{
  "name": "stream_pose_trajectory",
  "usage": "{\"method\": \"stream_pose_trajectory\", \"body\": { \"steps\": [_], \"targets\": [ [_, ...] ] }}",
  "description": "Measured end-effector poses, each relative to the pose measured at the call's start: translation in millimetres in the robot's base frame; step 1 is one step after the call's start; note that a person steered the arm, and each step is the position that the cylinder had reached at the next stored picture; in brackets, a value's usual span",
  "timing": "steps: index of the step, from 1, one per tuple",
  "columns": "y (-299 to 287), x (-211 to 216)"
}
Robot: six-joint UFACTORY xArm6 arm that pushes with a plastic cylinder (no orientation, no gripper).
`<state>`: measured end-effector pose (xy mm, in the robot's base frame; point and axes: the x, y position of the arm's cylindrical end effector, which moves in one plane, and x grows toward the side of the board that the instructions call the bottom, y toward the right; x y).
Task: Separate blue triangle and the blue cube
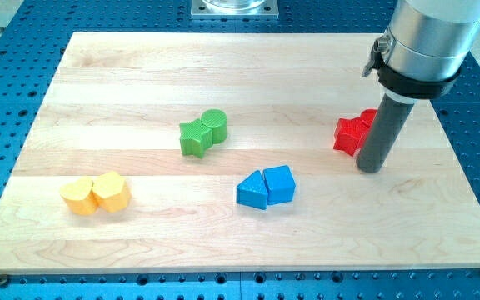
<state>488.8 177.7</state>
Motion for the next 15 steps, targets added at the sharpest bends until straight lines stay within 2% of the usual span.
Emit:
{"method": "stream_pose_trajectory", "body": {
  "steps": [1, 2, 3, 4, 5, 6, 7, 8, 9, 10, 11, 12, 13, 14, 15],
  "targets": [
    [5.7, -12.4],
    [-37.4, -34.5],
    [-92.3, -5.8],
    [-93.2, 40.5],
    [-163.4, 50.7],
    [-150.0, 82.8],
    [-228.9, 96.8],
    [-231.3, 96.8],
    [-197.4, 98.0],
    [-194.9, 90.6],
    [-243.1, 88.3],
    [-245.5, 94.5],
    [-204.3, 100.0],
    [-216.7, 76.5],
    [-227.1, 70.8]
  ]
}}
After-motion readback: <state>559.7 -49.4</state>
